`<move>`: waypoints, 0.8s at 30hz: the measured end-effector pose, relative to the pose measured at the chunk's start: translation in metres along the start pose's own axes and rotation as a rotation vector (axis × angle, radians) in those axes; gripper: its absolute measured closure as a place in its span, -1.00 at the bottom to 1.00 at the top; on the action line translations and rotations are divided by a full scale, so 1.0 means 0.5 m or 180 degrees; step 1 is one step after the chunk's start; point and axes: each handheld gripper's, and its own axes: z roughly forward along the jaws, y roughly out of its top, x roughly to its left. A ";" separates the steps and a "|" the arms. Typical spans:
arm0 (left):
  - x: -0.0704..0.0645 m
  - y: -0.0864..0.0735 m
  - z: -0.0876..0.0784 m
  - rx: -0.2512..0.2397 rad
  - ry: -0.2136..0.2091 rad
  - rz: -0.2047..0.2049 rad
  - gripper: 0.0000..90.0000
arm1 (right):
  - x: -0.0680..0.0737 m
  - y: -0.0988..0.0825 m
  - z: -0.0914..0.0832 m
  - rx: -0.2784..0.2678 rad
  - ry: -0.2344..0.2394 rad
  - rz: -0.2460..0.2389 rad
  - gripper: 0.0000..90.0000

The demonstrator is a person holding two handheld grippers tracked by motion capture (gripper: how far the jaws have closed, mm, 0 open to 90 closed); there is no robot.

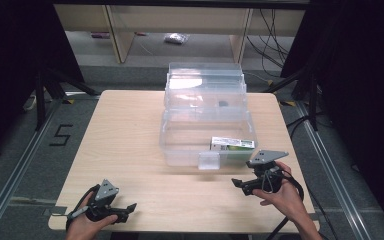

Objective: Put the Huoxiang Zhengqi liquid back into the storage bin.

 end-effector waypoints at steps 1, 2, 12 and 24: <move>0.002 0.000 -0.001 0.0032 0.0031 0.0033 -0.66 | -0.001 -0.002 -0.001 0.0005 0.0009 -0.0059 -0.55; 0.002 0.000 -0.001 0.0030 0.0029 0.0031 -0.66 | 0.001 -0.003 -0.002 0.0029 0.0003 -0.0030 -0.56; 0.001 0.000 -0.001 0.0009 0.0009 0.0007 -0.66 | 0.011 -0.015 0.006 0.0071 -0.0007 -0.0031 -0.56; 0.001 0.000 0.000 0.0005 0.0001 0.0003 -0.66 | 0.023 -0.036 0.019 0.0057 -0.0017 -0.0001 -0.56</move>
